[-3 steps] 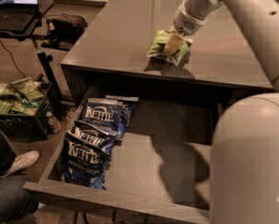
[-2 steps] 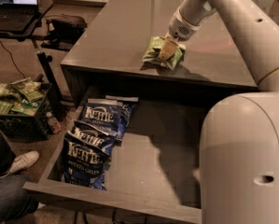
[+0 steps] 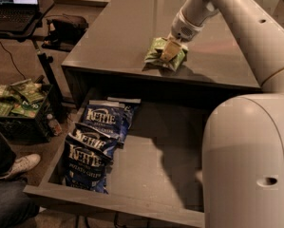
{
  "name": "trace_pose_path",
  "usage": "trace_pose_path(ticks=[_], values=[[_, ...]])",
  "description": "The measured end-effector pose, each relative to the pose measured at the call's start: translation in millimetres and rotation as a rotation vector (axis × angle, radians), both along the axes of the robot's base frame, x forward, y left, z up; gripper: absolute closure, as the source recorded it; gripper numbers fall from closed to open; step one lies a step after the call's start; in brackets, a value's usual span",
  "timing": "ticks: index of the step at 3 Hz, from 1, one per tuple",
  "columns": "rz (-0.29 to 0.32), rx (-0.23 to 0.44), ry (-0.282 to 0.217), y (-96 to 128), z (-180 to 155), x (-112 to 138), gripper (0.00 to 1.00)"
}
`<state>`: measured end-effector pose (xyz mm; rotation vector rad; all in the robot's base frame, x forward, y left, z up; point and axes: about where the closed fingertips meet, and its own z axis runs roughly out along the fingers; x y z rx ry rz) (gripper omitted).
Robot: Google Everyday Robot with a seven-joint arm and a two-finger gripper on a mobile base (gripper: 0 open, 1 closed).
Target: Pick green jalapeno chip bag from top drawer and place on counter
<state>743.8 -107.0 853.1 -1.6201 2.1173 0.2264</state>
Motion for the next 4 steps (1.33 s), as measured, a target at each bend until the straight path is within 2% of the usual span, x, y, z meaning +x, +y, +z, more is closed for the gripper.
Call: trace_pose_path(ticks=[2,3,4], values=[[0.0,0.0,0.0,0.0,-0.1,0.0,0.12],[0.0,0.0,0.0,0.1,-0.1,0.0,0.0],[0.0,0.0,0.0,0.1,-0.1,0.1,0.0]])
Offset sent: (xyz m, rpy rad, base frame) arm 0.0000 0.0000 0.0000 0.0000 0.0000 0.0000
